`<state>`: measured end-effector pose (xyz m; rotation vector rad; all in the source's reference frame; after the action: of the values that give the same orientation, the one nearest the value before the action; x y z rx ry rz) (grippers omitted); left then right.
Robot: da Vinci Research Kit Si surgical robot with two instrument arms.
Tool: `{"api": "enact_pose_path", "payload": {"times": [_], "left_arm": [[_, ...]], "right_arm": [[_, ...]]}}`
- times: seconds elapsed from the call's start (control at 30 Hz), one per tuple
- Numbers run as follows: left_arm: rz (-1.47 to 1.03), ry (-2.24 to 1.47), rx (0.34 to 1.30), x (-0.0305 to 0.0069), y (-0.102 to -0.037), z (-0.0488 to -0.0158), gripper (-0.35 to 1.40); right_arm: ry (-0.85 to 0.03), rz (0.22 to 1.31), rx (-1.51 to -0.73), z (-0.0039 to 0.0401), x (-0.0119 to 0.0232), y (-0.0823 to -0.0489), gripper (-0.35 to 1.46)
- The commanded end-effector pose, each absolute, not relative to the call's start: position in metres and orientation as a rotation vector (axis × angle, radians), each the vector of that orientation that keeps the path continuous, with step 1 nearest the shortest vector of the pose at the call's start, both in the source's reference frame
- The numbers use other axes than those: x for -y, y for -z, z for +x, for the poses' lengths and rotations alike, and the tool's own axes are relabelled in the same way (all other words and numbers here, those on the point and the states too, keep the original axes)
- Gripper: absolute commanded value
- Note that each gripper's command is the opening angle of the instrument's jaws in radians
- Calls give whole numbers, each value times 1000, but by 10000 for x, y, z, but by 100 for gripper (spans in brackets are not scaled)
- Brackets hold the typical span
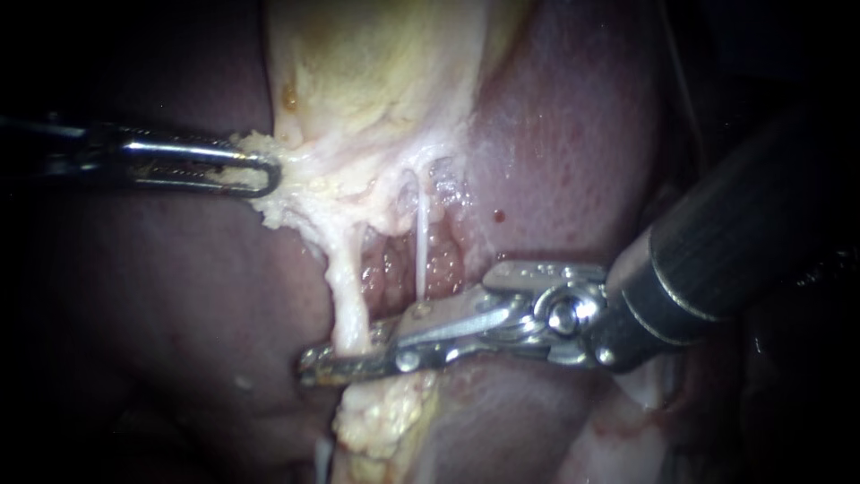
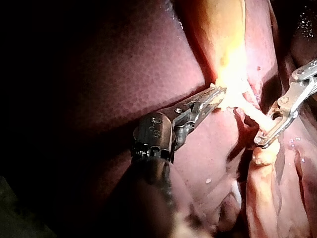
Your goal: Going back first clip left tube
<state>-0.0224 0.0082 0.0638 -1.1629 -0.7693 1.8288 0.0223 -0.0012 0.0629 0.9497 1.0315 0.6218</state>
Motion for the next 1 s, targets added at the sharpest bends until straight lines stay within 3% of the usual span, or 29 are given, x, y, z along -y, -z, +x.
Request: {"api": "enact_pose_path", "payload": {"times": [0.03, 0.13, 0.23, 0.43, 1.0], "left_arm": [[-1162, -1829, 769, -82, -638, -224, -35], [-1162, -1829, 769, -82, -638, -224, -35], [-1163, -1829, 769, -82, -638, -224, -35], [-1162, -1829, 768, -81, -636, -224, -35], [-1162, -1829, 768, -80, -634, -225, -35]], "right_arm": [[-622, 950, -1034, 224, 12, -629, -30], [-600, 938, -1066, 227, 17, -630, 26], [-599, 940, -1102, 234, 23, -637, 44], [-583, 927, -1118, 241, 37, -650, 49], [-451, 776, -1192, 231, 18, -693, 49]]}}
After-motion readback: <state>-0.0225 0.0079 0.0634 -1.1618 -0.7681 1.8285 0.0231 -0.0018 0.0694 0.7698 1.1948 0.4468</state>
